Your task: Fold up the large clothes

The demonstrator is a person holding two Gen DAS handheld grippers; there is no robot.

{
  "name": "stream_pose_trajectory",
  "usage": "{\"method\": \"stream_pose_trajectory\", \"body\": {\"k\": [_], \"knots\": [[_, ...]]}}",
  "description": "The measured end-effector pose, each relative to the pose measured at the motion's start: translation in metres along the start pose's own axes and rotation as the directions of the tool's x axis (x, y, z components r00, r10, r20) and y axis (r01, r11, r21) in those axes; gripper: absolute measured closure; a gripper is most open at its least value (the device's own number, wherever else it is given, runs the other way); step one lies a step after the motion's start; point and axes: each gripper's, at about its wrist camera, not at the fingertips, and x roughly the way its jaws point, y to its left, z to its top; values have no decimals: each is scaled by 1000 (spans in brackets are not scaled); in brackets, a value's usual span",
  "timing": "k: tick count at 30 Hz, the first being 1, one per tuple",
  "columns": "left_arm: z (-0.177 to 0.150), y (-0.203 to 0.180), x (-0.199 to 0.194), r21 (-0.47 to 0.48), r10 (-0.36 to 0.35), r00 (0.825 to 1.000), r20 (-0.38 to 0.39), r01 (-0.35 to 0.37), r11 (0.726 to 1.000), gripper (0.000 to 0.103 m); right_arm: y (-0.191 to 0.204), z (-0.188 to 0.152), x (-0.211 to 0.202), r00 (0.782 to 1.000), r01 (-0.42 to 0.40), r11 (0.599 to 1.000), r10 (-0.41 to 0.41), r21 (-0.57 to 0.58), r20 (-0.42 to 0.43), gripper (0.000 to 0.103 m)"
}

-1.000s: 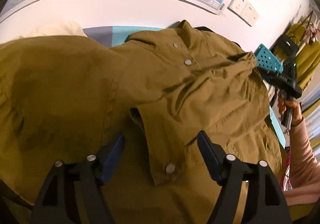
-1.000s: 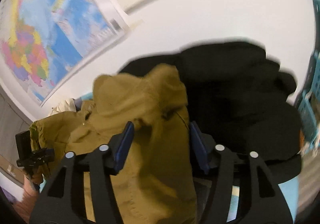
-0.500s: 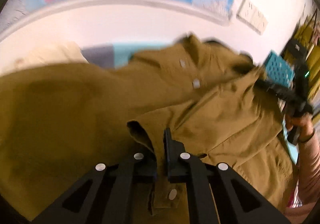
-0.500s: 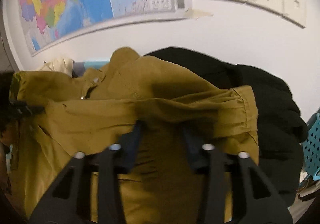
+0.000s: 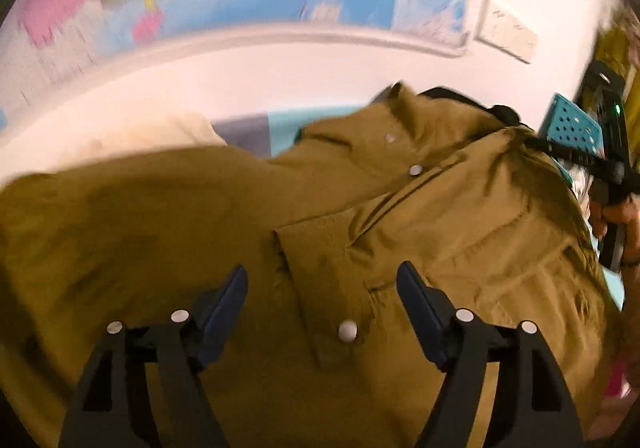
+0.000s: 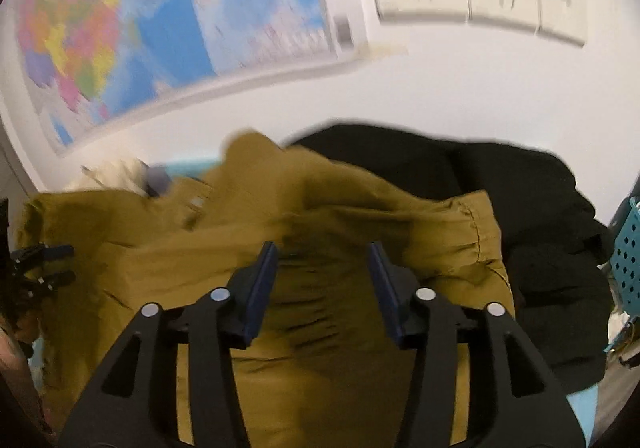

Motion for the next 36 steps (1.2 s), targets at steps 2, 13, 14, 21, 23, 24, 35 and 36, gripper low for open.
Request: {"method": "stream_pose_trajectory", "body": {"k": [2,13,14,21,23,24,35,36], "knots": [[-9,1,-20,6,9,999,37,-9,1000,26,19,-5,-12,999,-50,998,51,-28,16,50],[-76,67,-106,-196,103,983,153,-72,978,20,221,-73,26,733,-662,730,582,-171,-351,38],[-80,70,-113,-202,107,980,168,-72,977,19,240,-78,27,708,-690,700,599,-183,-374,37],[-100,89,-139,-262,120,973,199,-66,963,16,367,-114,71,624,-754,619,571,-220,-534,33],[-104,91,-141,-262,119,973,199,-64,963,16,384,-118,83,643,-739,628,552,-242,-530,33],[-106,92,-143,-260,119,973,199,-65,963,16,389,-119,88,640,-740,629,552,-238,-534,41],[-101,90,-177,-210,31,948,317,38,977,16,323,-28,0,646,-758,600,630,-258,-431,99],[-98,88,-179,-202,22,945,327,47,978,16,307,-13,-14,671,-737,622,621,-266,-405,99]]}}
